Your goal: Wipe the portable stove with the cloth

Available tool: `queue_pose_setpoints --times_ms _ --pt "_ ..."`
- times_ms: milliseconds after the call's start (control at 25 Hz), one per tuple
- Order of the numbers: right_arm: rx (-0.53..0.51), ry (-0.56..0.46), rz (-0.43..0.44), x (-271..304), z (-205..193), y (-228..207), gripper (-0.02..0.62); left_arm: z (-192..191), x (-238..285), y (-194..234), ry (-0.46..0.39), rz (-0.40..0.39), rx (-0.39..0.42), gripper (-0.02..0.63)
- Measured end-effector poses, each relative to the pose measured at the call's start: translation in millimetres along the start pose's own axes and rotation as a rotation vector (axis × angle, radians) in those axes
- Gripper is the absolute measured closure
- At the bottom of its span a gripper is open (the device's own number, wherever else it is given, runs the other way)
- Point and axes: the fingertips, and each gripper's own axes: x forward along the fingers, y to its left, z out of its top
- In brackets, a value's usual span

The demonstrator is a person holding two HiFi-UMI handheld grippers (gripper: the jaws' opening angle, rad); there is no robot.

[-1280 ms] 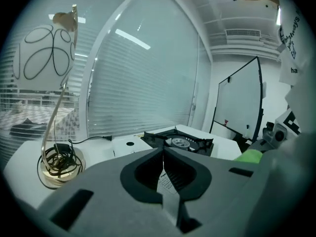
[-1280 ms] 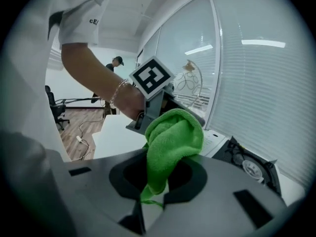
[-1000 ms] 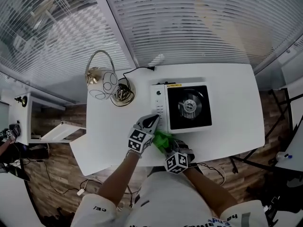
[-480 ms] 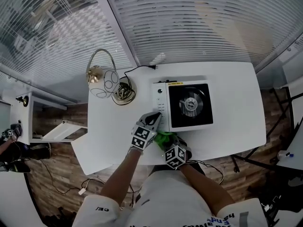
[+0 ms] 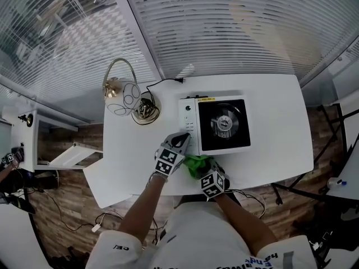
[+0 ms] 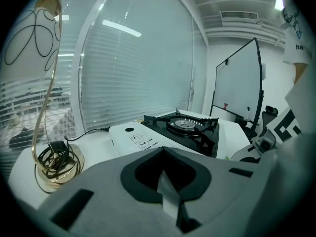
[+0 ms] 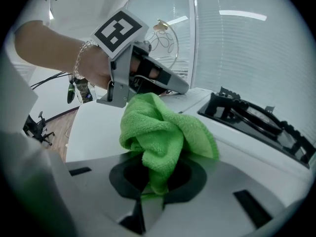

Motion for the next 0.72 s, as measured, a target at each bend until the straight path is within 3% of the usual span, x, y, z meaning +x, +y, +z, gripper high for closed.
queue_pose_setpoints --times_ms 720 --pt "0.095 0.025 -0.082 -31 -37 -49 0.548 -1 1 -1 0.010 -0.024 0.009 0.595"
